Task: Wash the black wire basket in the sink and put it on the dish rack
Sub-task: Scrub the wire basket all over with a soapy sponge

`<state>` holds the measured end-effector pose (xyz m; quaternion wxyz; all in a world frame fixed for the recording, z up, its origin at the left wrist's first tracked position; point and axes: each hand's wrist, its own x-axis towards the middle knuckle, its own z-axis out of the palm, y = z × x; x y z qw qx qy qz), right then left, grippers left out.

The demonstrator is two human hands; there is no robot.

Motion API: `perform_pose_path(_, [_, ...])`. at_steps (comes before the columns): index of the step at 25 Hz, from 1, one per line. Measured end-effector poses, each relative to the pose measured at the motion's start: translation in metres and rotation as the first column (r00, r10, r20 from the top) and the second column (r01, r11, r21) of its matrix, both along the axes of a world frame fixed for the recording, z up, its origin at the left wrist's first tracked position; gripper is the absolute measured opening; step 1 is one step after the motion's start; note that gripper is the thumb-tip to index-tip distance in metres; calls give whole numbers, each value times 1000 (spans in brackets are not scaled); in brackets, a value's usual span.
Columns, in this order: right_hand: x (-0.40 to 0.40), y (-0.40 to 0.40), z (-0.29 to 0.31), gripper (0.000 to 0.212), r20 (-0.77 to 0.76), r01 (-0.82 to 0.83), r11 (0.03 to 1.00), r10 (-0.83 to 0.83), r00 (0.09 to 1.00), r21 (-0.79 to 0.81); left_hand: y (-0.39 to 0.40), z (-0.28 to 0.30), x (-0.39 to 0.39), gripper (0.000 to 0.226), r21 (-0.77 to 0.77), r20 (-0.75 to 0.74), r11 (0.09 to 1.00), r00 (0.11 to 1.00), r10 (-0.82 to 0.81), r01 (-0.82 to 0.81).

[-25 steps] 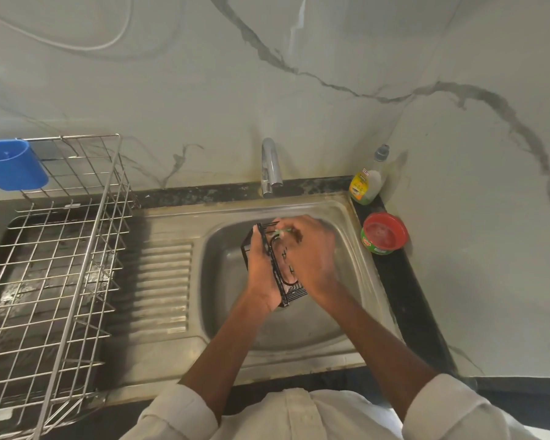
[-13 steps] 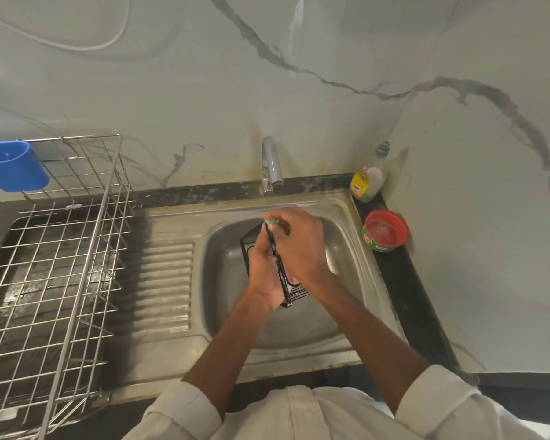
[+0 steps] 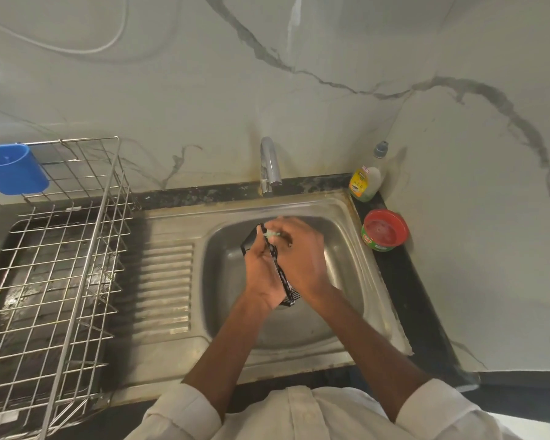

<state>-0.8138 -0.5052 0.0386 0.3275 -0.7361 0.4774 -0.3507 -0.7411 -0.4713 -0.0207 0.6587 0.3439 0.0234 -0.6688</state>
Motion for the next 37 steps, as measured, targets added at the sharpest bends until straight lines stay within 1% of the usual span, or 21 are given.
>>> perform_pose_path(1, [7, 2, 4, 29, -1, -19, 1000, 19, 1000, 8, 0, -4, 2, 48, -19, -15, 1000, 1000, 16, -17])
perform_pose_path(3, [6, 11, 4, 27, -126, -68, 998, 67, 990, 1, 0, -9, 9, 47, -72, 7, 997, 1000, 10, -9])
perform_pose_path(5, [-9, 21, -2, 32, -301, -145, 989, 150, 942, 37, -1, -12, 20, 59, -86, -5, 996, 1000, 18, -18])
perform_pose_path(6, [-16, 24, -4, 33, -344, -179, 982, 191, 919, 66, 0, -10, 23, 63, -66, 7, 997, 999, 43, -42])
perform_pose_path(8, [-12, 22, 1, 34, -314, -203, 978, 206, 927, 41, 3, 0, 23, 58, -37, 14, 998, 998, 59, -58])
perform_pose_path(10, [2, 16, 12, 32, -217, -179, 984, 172, 961, -10, 2, 2, 19, 51, -38, -12, 997, 998, 60, -61])
perform_pose_path(12, [0, 17, 12, 29, -245, -280, 958, 256, 935, -67, 3, 3, 25, 58, -31, -2, 996, 996, 87, -87])
perform_pose_path(14, [-21, 27, -6, 34, -305, -384, 917, 338, 890, -103, 3, -1, 37, 71, -84, 13, 994, 998, 68, -67])
perform_pose_path(15, [-31, 28, -12, 37, -309, -351, 933, 314, 898, -73, 5, -1, 37, 77, -93, 28, 994, 997, 68, -65])
perform_pose_path(17, [-35, 26, -14, 40, -326, -188, 982, 170, 930, -23, 5, 4, 31, 82, -52, 75, 998, 997, 25, -21])
perform_pose_path(18, [-33, 24, -14, 42, -350, -178, 984, 157, 923, -27, 3, 8, 27, 82, -34, 98, 999, 995, 13, -10])
perform_pose_path(20, [-34, 26, -14, 49, -367, -230, 972, 196, 909, -52, 0, 10, 27, 84, -19, 120, 999, 991, 52, -50])
perform_pose_path(22, [-45, 24, -15, 53, -354, -154, 987, 127, 927, -50, -4, 9, 31, 89, -65, 83, 994, 992, 98, -93])
perform_pose_path(23, [-50, 23, -17, 52, -354, -117, 992, 94, 931, -42, -3, 8, 32, 91, -85, 44, 991, 993, 112, -108])
perform_pose_path(25, [-52, 31, -19, 45, -308, -112, 992, 88, 947, -60, -5, 7, 30, 92, -84, -5, 988, 991, 133, -133])
perform_pose_path(27, [-51, 31, -23, 36, -238, -34, 995, 11, 971, -95, -7, 5, 31, 91, -52, -19, 984, 985, 169, -170])
perform_pose_path(29, [-52, 21, -22, 28, -201, 47, 997, -58, 978, -60, -5, 4, 29, 91, -4, 10, 983, 983, 183, -183])
perform_pose_path(31, [-46, 19, -19, 28, -190, -3, 999, -7, 982, -53, -4, 7, 24, 87, 70, 111, 983, 980, 163, -171])
perform_pose_path(33, [-35, 24, -16, 27, -210, -35, 998, 23, 977, -55, -5, 6, 19, 84, 70, 152, 984, 977, 149, -161])
perform_pose_path(36, [-29, 40, -21, 29, -207, -171, 980, 147, 967, -104, -4, -1, 23, 80, -19, 37, 990, 989, 143, -142])
perform_pose_path(37, [-26, 37, -21, 28, -181, -171, 980, 150, 972, -102, -4, -2, 22, 77, -27, 16, 990, 990, 139, -139])
